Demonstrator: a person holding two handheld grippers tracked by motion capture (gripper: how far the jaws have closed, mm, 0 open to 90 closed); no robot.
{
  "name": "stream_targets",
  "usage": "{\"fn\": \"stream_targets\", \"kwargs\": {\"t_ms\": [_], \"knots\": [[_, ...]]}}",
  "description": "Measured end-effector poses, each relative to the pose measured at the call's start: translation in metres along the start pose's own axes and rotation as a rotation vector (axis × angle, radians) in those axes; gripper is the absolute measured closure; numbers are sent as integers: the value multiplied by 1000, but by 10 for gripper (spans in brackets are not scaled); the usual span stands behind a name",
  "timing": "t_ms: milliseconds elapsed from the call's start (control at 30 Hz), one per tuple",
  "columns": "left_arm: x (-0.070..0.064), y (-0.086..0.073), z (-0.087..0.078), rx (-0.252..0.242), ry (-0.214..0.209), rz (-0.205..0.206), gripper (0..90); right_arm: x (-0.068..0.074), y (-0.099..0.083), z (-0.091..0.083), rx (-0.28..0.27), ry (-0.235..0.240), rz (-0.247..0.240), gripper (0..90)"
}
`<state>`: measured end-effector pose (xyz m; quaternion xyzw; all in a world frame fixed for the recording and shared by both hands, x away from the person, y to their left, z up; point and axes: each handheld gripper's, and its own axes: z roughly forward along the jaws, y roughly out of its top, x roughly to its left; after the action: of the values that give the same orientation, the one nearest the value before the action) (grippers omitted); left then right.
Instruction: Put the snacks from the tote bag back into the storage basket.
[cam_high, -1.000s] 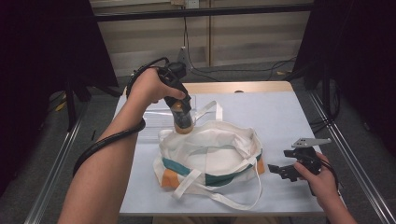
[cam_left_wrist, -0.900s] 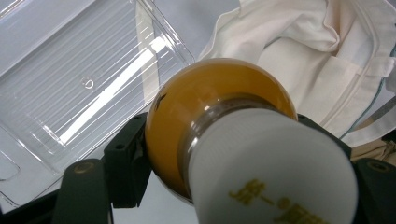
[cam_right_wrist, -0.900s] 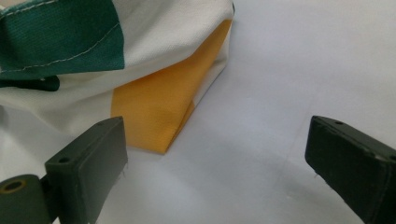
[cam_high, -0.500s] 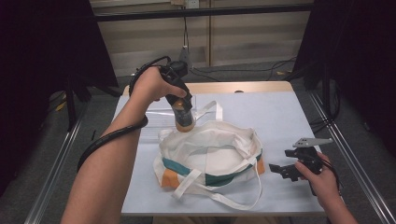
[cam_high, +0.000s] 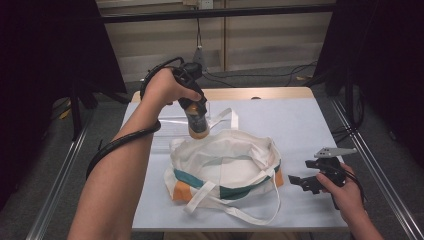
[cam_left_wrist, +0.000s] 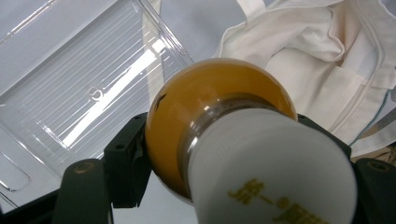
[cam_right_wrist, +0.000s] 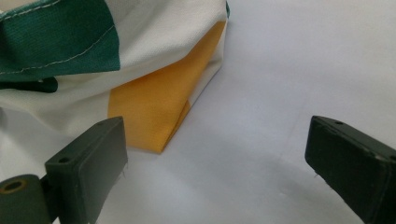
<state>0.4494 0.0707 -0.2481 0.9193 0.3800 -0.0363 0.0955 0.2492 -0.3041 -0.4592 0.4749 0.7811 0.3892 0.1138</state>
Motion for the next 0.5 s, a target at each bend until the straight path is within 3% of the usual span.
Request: {"fn": "stream_targets", "kwargs": {"t_ms": [33, 67, 200, 267, 367, 500], "knots": [[0, 0, 1, 1, -3, -6, 298, 0, 0, 0, -1, 1, -1, 51], [1, 1, 1, 1, -8, 15, 298, 0, 0, 0, -1, 3, -1, 51], [2, 3, 1, 1, -5, 3, 299, 1, 0, 2, 1, 6, -1, 51], [3, 4, 1, 0, -6, 15, 298, 2, 0, 2, 3, 8, -6, 51], [4, 4, 1, -1, -4, -4, 298, 2, 0, 2, 4, 9, -5, 51], [7, 5, 2, 0, -7, 8, 298, 1, 0, 1, 4, 10, 2, 51]]}}
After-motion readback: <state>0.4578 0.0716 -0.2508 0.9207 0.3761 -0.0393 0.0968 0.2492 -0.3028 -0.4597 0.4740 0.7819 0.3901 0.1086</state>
